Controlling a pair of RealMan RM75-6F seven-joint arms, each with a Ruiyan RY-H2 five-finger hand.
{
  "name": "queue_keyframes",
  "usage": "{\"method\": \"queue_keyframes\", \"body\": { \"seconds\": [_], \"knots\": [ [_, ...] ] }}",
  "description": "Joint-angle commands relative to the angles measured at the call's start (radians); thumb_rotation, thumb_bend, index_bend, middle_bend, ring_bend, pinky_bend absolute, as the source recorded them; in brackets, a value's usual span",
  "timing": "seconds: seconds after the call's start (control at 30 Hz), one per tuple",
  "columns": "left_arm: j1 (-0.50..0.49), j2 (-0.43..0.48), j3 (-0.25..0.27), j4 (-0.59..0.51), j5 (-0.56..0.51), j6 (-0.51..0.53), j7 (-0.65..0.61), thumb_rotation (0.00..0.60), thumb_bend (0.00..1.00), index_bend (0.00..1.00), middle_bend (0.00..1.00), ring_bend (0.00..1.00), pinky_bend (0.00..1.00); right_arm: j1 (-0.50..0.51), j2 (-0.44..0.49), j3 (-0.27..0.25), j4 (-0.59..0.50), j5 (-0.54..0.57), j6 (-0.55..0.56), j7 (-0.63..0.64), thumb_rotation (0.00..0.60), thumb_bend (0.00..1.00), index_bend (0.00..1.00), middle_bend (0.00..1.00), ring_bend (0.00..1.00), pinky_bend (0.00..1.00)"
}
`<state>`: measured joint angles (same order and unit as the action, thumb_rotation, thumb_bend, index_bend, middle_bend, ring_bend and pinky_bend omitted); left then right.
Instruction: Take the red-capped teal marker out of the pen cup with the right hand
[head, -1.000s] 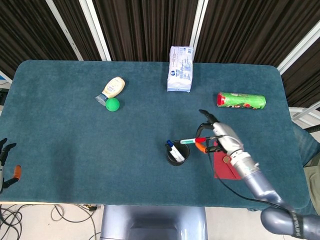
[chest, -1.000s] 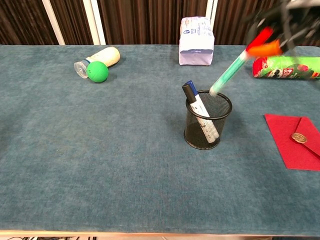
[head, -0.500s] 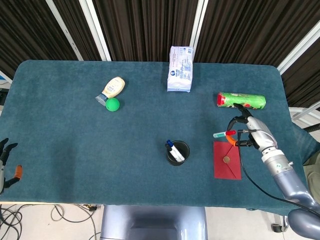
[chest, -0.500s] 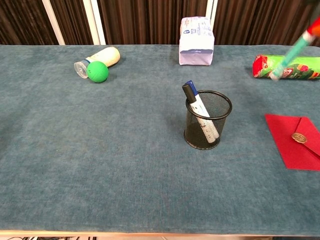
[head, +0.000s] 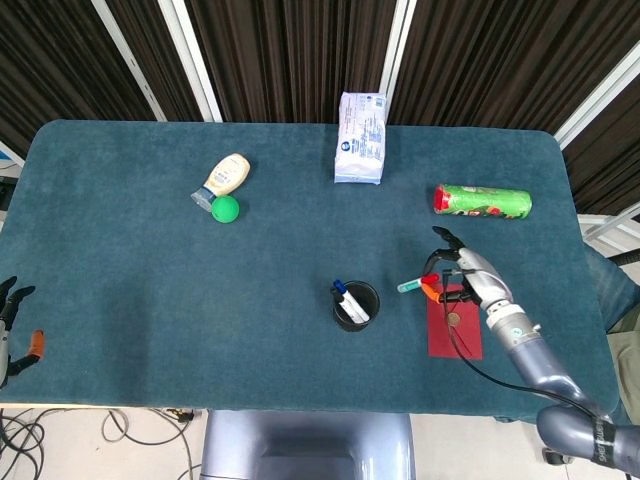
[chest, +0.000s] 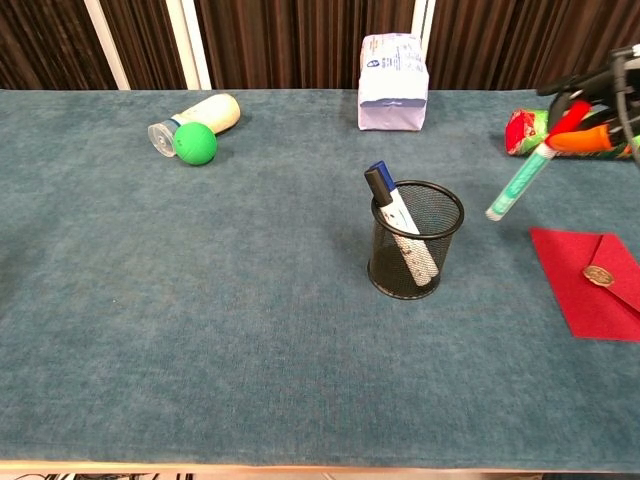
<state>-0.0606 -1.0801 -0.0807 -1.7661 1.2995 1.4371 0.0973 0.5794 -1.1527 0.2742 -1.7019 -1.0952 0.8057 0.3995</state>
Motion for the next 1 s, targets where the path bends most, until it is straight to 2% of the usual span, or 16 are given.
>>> {"method": "queue_keyframes", "body": {
  "seconds": [0.03,0.3,0.47,0.83,0.93,1.0],
  "knots": [
    [0.000,0.000,-0.001,0.001,0.000,0.001,-0.002,0.600,0.46,0.15,0.03,0.08,0.04,0.020,-0.028,0.009,0.012,0.023,-0.006,-0.018,0.600,0.50,0.61,0.00,0.00,0.16],
    [0.003,0.003,-0.001,-0.001,-0.001,0.004,-0.009,0.600,0.46,0.15,0.03,0.08,0.04,0.064,-0.088,0.020,0.014,0.079,-0.014,-0.067,0.600,0.48,0.61,0.00,0.00,0.16],
    [0.001,0.004,-0.001,0.002,-0.002,0.000,-0.010,0.600,0.46,0.15,0.03,0.08,0.04,0.086,-0.108,0.014,0.026,0.115,-0.015,-0.118,0.600,0.40,0.58,0.00,0.00,0.16],
    [0.001,0.004,0.001,-0.001,-0.003,-0.002,-0.009,0.600,0.46,0.15,0.03,0.08,0.04,0.098,-0.076,-0.023,0.025,0.179,-0.052,-0.192,0.600,0.33,0.31,0.00,0.00,0.16],
    [0.001,0.007,0.003,-0.007,-0.010,-0.011,-0.016,0.600,0.46,0.15,0.03,0.08,0.04,0.090,-0.054,-0.023,0.007,0.182,-0.052,-0.189,0.600,0.31,0.18,0.00,0.00,0.16],
    [0.000,0.009,0.003,-0.007,-0.012,-0.014,-0.015,0.600,0.46,0.15,0.03,0.08,0.04,0.082,-0.037,-0.018,-0.003,0.179,-0.035,-0.191,0.600,0.30,0.13,0.00,0.00,0.16]
  ]
}}
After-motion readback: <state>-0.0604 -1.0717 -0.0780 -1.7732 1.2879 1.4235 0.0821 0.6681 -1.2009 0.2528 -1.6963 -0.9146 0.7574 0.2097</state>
